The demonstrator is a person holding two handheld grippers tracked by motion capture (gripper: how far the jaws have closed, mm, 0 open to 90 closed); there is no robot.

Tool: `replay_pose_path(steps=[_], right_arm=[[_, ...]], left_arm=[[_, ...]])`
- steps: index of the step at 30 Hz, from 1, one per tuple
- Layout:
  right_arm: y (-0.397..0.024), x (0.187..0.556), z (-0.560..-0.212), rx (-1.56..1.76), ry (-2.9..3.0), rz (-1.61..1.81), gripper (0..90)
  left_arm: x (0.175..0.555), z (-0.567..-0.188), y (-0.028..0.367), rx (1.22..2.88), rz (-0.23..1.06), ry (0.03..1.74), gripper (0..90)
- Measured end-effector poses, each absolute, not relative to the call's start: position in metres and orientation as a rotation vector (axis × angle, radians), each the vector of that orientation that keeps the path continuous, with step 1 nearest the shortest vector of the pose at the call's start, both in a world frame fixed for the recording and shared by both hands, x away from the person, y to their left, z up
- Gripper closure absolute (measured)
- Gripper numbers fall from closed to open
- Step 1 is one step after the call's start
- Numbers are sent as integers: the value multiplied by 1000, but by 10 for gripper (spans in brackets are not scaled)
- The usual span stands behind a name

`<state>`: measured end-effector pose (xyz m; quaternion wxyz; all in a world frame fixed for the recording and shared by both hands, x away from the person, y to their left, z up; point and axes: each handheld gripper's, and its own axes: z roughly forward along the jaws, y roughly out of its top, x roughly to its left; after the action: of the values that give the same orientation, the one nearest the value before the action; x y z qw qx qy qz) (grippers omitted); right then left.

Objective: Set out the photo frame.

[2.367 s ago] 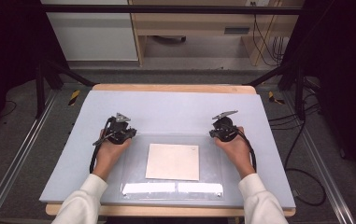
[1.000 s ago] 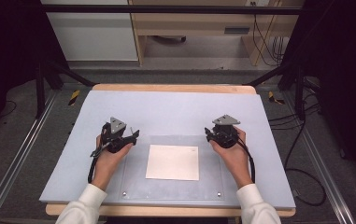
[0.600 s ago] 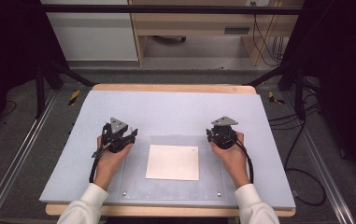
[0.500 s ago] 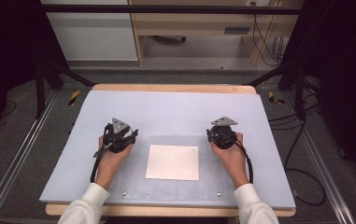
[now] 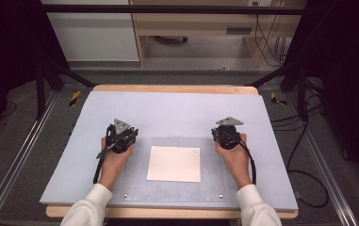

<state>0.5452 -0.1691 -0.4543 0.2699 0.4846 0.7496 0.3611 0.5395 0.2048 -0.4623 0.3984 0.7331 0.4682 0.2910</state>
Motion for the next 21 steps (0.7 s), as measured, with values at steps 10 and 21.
replay_pose_path(steps=[10, 21], right_arm=[[-168, 550, -451, 1344, 2050, 949, 856], [-169, 551, -450, 1344, 2067, 944, 858]], left_arm=[[545, -460, 207, 1872, 700, 1196, 844], [546, -460, 209, 1881, 684, 1189, 847]])
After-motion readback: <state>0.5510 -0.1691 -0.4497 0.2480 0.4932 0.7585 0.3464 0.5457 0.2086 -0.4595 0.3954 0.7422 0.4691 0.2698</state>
